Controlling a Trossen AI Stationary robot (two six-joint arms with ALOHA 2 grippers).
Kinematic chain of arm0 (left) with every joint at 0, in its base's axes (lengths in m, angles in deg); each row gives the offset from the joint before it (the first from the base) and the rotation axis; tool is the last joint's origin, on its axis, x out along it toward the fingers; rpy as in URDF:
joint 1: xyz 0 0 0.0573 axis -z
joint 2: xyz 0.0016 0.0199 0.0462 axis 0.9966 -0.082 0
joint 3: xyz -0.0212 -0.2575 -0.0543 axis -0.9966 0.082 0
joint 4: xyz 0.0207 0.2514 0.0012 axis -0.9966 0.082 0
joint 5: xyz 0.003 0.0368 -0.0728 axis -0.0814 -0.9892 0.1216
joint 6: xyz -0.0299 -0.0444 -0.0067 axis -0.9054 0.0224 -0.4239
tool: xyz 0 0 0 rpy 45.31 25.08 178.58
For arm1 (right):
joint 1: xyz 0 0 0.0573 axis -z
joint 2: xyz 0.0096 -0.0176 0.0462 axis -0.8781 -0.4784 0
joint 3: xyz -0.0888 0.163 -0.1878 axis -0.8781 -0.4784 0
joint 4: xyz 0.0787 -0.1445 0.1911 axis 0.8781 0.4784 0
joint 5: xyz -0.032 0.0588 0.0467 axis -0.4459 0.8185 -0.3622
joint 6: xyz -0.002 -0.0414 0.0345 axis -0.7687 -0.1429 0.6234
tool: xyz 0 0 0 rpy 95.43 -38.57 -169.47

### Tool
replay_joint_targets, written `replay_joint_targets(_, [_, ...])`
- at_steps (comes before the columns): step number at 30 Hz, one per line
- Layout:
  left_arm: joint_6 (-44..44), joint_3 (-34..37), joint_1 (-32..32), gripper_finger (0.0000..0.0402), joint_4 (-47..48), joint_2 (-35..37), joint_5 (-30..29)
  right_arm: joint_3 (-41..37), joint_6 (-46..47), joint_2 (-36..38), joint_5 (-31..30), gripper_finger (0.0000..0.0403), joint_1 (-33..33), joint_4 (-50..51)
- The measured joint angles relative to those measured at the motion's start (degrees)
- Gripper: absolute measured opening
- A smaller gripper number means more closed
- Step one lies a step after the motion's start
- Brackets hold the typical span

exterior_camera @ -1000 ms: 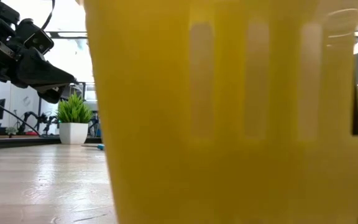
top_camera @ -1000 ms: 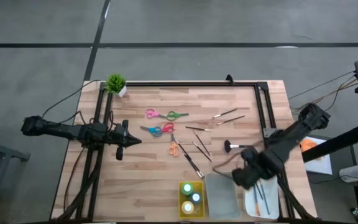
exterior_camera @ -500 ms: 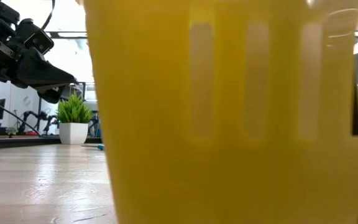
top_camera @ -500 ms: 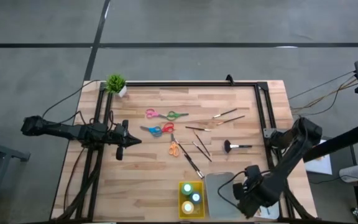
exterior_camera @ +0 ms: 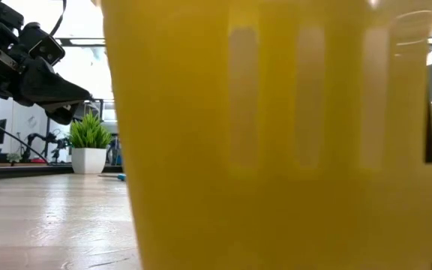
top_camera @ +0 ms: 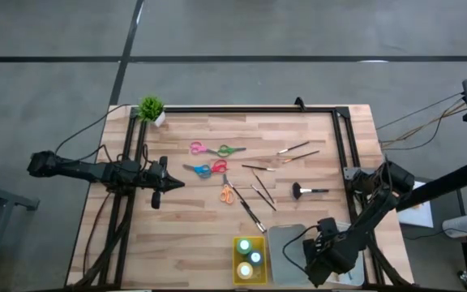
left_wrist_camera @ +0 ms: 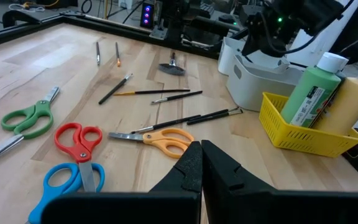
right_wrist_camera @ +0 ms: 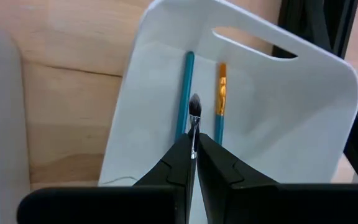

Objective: Pick & Place Paint Supplies
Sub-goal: Put the silver brush into the white bin

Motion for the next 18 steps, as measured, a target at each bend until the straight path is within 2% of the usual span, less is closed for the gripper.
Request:
replay_joint_targets(12, [0.0, 0.0, 0.0, 0.0, 0.0, 0.0, 0.0, -0.9, 0.6, 1.4, -0.3, 0.0017, 0.0, -1.1])
replay_joint_targets(18, [0.0, 0.0, 0.0, 0.0, 0.0, 0.0, 0.0, -0.9, 0.6, 1.4, -0.7, 0.0057, 0.0, -1.3])
